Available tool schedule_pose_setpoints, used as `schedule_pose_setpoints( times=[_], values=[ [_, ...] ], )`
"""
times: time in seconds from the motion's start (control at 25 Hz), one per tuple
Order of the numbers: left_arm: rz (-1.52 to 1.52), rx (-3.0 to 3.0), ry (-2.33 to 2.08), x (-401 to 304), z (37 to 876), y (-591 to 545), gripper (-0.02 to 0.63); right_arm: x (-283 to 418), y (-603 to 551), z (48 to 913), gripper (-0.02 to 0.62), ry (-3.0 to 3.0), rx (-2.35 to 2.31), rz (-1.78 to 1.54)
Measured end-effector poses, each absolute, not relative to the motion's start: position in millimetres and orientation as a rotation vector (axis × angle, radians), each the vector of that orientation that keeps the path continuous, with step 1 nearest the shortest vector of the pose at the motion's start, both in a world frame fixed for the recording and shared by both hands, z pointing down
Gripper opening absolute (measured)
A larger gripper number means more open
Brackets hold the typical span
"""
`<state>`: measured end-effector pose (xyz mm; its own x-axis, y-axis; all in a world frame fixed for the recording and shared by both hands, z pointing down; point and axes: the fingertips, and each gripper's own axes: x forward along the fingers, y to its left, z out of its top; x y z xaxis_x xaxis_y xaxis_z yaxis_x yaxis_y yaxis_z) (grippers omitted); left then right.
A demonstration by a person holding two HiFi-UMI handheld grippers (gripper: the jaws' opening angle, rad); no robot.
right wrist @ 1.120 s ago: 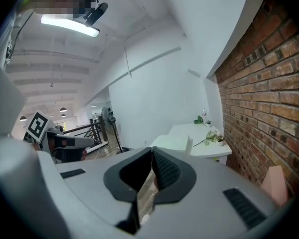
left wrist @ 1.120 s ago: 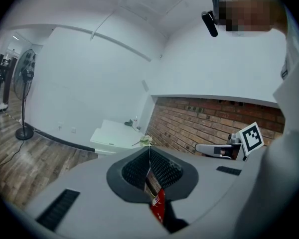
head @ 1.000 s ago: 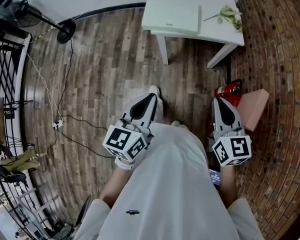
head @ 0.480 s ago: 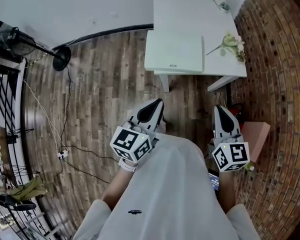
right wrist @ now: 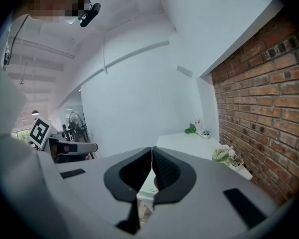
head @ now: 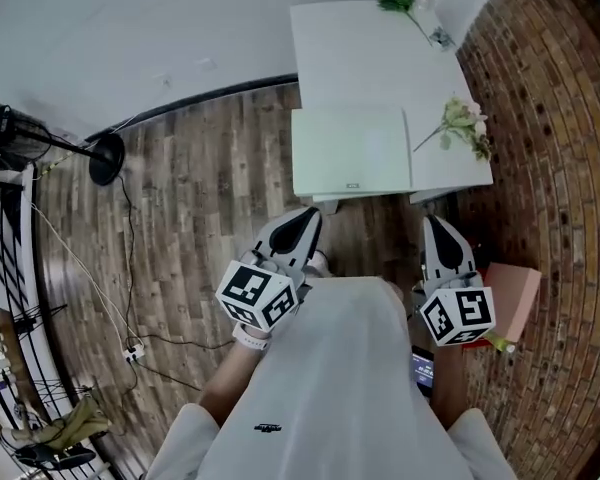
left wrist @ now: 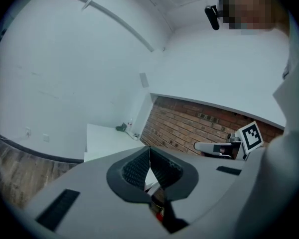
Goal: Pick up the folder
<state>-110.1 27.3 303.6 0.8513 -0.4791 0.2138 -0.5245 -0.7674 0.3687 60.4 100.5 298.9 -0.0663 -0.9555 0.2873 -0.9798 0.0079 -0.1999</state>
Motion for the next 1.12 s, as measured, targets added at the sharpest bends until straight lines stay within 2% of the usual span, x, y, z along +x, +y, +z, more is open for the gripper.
schedule_pose_setpoints(
  times=[1.12],
  values=[
    [0.195, 2.501, -0.872, -80, 321, -42, 0.02, 100, 18, 319, 0.006, -2.246, 1.932, 0.599]
  ],
)
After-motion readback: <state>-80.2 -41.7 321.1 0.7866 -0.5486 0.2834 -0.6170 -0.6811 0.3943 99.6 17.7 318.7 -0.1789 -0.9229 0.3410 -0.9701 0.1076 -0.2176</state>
